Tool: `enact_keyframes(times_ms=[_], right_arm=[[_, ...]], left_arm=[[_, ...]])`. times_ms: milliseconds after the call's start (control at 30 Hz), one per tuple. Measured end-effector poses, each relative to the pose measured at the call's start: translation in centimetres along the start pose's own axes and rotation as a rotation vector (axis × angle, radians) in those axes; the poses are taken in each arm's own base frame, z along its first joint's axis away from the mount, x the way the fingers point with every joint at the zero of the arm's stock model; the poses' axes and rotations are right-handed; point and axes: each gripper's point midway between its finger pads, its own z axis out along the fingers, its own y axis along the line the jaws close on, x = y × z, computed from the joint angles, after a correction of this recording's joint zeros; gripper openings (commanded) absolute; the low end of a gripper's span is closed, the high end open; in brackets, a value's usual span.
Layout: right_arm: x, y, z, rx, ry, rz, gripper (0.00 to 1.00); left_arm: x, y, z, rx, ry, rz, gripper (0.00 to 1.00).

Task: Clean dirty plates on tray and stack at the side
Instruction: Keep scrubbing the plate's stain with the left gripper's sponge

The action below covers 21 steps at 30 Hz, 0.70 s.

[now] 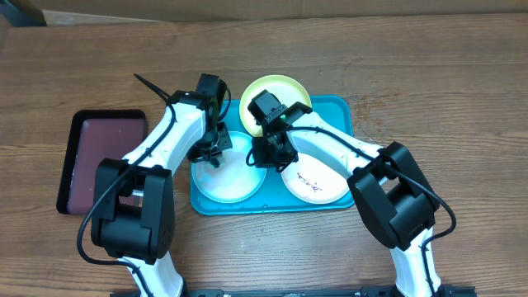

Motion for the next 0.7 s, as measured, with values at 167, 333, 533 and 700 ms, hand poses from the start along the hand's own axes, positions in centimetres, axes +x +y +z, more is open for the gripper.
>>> enact_keyframes(times_ms=[167,333,533,700], right_arm=[[0.0,0.0,0.0,0.000,0.001,0.000,0.04],[0.1,0.0,0.0,0.002,0.002,0.001,0.04],[0.1,-0.1,0.0,0.003,0.004,0.001,0.04],[0.1,0.1,0.0,-0.001,0.005,-0.002,0.04]], left_arm=[[0.2,-2.4,0.6,0.133,0.010,0.028,0.04],[0.8,-2.7,1.9,0.171,0.015,0.029,0.04],[0.6,-2.0,2.0,0.153,-0.003,0.019,0.04],[1.1,2.1,2.0,-0.041,-0.001,-0.017,0.04]])
